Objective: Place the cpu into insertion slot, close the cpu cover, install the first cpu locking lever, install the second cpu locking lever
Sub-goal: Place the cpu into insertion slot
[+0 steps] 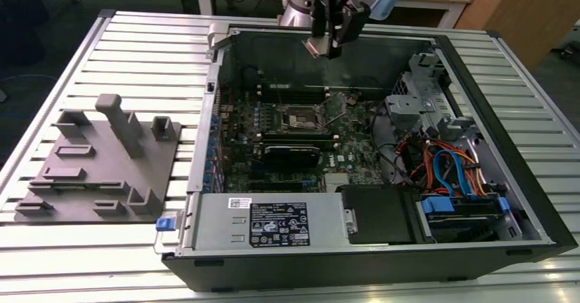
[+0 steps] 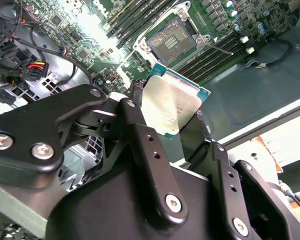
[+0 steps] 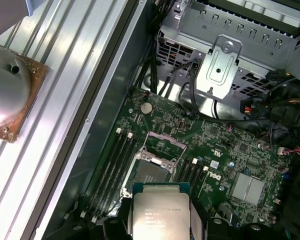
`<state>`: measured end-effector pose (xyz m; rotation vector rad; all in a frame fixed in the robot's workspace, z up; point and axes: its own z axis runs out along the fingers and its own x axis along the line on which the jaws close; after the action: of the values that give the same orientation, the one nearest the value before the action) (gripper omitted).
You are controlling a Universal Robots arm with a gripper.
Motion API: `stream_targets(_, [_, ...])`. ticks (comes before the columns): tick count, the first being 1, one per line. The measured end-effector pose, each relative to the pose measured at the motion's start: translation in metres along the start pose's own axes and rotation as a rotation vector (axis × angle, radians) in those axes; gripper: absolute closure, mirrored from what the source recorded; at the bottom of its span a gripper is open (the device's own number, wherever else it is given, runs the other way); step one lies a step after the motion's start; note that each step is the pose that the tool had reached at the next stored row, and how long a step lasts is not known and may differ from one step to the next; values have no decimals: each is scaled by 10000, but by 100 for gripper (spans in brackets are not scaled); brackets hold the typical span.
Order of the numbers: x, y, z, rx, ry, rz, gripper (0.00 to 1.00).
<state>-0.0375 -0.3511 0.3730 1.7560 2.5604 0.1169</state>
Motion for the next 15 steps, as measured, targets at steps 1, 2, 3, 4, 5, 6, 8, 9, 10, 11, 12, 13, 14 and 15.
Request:
stream_targets(1, [0, 0, 0, 0, -5, 54, 46])
stream_targets(2, [0, 0, 0, -2, -10, 117, 46])
stream_targets(3, [0, 0, 0, -2, -14, 169, 46])
stream_targets(4, [5, 1, 0, -1, -18, 207, 46])
stream_targets(5, [13, 4, 2, -2, -22, 249, 46])
stream_targets(6, [18, 6, 3, -2, -26, 298, 46])
stream_targets(8, [23, 7, 12, -6, -34, 413, 46])
stream_targets(9, [26, 8, 17, -6, -39, 473, 46])
stream_targets(10, [29, 8, 25, -6, -49, 561, 46])
stream_targets(11, [29, 8, 35, -9, -61, 706, 46])
stream_targets(12, [29, 7, 43, -11, -75, 883, 46])
stream_targets(13, [29, 7, 49, -12, -90, 1051, 46])
stream_targets(14, [29, 6, 54, -14, -100, 1175, 46])
stream_targets(15, [29, 6, 57, -15, -106, 1261, 46])
